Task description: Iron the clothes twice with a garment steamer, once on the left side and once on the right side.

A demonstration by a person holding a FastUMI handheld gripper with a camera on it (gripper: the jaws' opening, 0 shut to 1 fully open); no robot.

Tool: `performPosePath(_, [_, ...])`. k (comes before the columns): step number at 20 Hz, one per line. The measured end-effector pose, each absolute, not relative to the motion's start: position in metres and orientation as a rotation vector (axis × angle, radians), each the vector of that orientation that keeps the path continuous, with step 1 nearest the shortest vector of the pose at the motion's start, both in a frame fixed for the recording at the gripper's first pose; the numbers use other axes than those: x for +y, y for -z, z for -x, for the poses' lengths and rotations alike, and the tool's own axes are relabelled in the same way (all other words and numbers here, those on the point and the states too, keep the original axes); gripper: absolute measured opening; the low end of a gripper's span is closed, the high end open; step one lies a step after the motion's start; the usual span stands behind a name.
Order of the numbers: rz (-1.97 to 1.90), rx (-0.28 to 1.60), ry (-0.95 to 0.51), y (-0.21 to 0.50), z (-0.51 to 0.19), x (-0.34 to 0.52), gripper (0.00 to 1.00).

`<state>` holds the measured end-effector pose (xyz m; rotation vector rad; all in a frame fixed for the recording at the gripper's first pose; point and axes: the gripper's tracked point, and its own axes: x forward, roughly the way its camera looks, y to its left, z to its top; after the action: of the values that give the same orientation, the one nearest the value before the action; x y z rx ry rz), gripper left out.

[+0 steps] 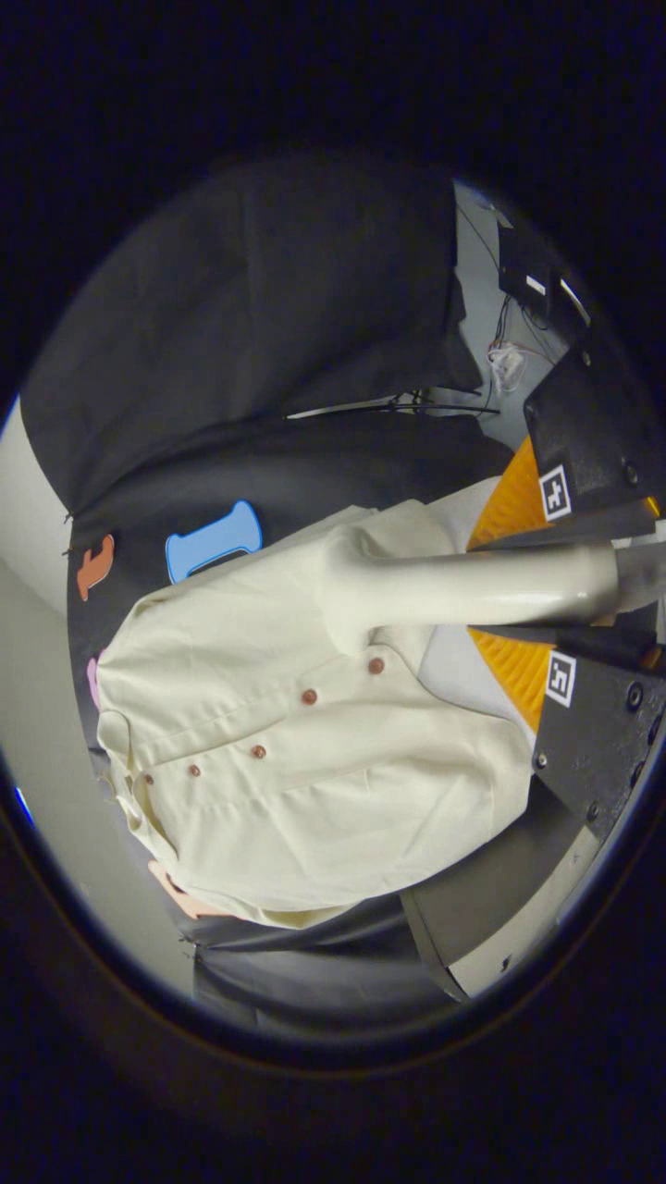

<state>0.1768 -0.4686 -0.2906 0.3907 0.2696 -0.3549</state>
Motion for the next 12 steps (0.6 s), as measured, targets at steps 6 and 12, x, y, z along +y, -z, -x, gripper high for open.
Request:
performPosePath(6, [-0.399,0.284,0.342,0.298,-0.163,-0.454,0.36])
performPosePath(12, [-0.434,0.262,0.285,0.283,-0.15,-0.422,0.36])
